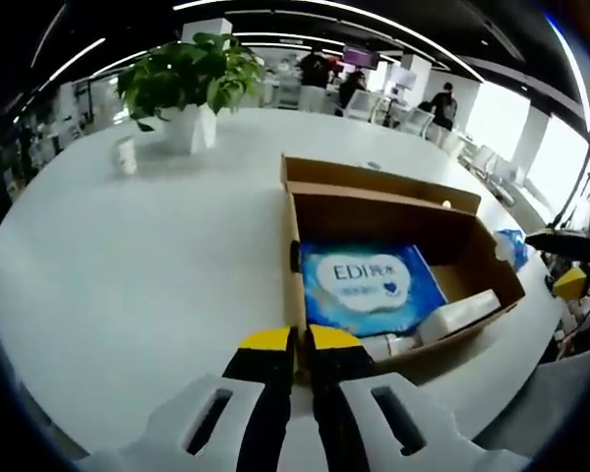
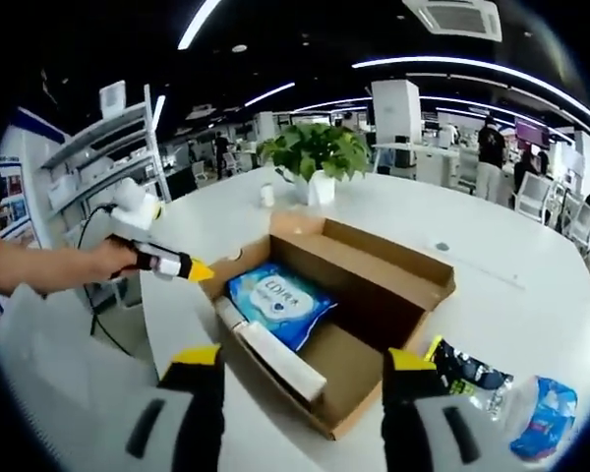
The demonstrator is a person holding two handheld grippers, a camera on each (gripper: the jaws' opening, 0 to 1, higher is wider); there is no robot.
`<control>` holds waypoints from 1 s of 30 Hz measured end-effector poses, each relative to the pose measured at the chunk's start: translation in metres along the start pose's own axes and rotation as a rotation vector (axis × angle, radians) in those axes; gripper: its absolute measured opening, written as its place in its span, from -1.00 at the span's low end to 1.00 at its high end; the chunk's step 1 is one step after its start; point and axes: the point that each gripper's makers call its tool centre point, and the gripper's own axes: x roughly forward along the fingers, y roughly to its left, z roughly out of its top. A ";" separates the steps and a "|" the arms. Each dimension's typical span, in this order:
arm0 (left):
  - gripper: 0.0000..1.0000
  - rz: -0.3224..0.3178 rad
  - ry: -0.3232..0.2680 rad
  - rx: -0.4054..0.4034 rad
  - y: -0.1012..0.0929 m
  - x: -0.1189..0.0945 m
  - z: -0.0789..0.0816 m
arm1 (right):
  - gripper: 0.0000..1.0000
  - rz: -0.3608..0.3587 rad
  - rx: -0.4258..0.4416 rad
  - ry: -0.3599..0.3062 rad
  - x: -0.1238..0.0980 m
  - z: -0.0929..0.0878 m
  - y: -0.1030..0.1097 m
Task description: Operate the shoe box by opening the lid, removing the specified soft item, and placing it in the target area until the item is outside and the box remains undamaged.
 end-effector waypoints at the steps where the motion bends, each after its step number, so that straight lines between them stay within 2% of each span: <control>1: -0.95 0.001 0.001 0.000 0.000 0.000 0.000 | 0.22 0.001 -0.001 0.002 0.002 0.000 -0.001; 9: -0.95 0.003 0.010 0.009 0.001 0.001 0.000 | 0.12 0.013 0.009 0.034 0.024 -0.001 -0.006; 18: -0.95 0.004 0.014 0.018 0.001 0.001 0.000 | 0.08 0.047 0.046 0.059 0.042 -0.002 -0.002; 20: -0.95 0.006 0.016 0.015 0.001 0.001 0.000 | -0.07 0.072 0.032 0.066 0.047 -0.002 0.000; 22: -0.95 0.007 0.016 0.015 0.001 0.001 0.000 | -0.21 0.055 0.038 0.073 0.053 -0.001 -0.004; 26: -0.95 0.007 0.016 0.011 0.001 0.001 0.000 | -0.14 0.063 0.073 0.082 0.063 0.000 -0.007; 30: -0.95 0.011 0.016 0.010 0.001 0.002 0.001 | -0.19 0.052 0.104 0.099 0.074 0.000 -0.014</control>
